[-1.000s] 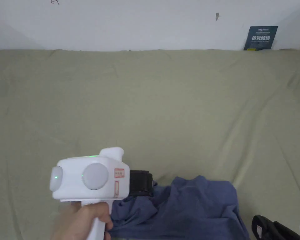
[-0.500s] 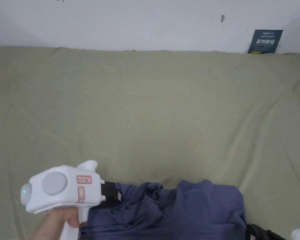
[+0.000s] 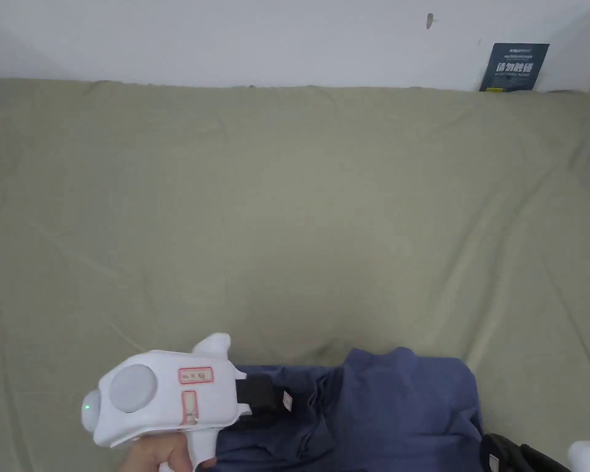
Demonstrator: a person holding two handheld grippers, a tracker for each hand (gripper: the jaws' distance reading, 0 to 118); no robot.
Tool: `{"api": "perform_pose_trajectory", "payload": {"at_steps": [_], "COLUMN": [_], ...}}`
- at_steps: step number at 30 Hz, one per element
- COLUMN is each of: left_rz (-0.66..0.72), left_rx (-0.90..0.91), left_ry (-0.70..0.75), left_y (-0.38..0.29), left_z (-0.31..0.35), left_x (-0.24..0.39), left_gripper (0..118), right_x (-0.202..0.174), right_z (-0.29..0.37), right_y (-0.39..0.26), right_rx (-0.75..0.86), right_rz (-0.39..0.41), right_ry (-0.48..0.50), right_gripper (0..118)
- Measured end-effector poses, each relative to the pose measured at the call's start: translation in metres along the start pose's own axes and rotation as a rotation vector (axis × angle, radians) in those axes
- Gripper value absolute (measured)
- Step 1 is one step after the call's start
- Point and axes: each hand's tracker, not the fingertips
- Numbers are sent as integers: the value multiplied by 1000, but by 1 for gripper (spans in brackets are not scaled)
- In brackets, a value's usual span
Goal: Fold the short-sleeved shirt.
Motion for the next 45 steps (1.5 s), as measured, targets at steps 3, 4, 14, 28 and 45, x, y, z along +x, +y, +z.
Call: {"api": "perform_pose_trajectory", "payload": {"at_steps": [3,4,14,28,45], "left_rz": [14,-4,28,144,57], "left_rx": [94,146,168,9,163], "left_ry": [-24,-17,124,-334,56], "left_y": [9,9,5,16,17], "left_z": [60,82,136,49,163], "left_x": [-7,-15,-93,-104,-106], "left_gripper": [0,0,0,115,7], "right_x": [-6,-12,-35,-30,-14], "right_z": [-3,-2,-2,-2,11], "right_y": [4,7,12,7,11], "right_rx": [2,7,23,5,54], "right_rz": [0,12,63,50,35], "right_ry": [25,32,52,36,53], "right_gripper": [1,1,1,1,1]}}
